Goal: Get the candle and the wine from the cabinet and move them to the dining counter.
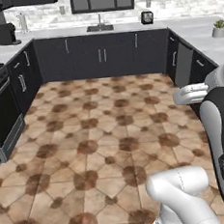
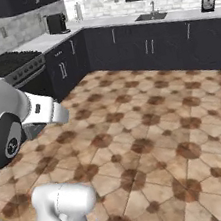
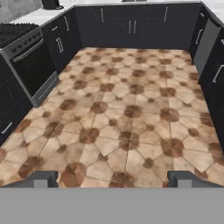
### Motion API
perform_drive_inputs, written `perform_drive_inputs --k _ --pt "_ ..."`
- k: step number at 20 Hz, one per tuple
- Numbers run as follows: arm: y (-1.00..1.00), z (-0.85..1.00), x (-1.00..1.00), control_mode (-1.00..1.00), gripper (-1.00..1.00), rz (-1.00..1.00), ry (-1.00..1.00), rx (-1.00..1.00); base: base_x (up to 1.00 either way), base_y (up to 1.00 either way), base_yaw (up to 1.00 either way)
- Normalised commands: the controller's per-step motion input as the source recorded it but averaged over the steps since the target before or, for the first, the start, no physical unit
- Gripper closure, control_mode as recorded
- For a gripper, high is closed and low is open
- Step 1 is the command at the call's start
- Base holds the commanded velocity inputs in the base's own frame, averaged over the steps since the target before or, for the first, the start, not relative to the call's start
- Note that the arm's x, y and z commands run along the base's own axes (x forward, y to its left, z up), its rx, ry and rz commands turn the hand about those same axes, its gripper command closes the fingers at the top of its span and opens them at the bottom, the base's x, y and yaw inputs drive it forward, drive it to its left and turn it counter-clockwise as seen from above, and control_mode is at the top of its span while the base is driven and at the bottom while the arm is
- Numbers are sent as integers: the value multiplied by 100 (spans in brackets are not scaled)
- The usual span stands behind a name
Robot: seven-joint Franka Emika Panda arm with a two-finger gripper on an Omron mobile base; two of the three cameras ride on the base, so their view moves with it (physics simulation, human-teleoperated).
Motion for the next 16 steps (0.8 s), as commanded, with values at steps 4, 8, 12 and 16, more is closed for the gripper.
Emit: perform_drive_inputs --k 4,8,12,16 --pt "0 0 0 100 -100 0 0 0 100 100 -42" --pt "0 0 0 100 -100 0 0 0 100 99 -38" --pt "0 0 0 100 -100 0 0 0 100 44 -21" --pt "0 0 0 100 -100 0 0 0 100 0 25"
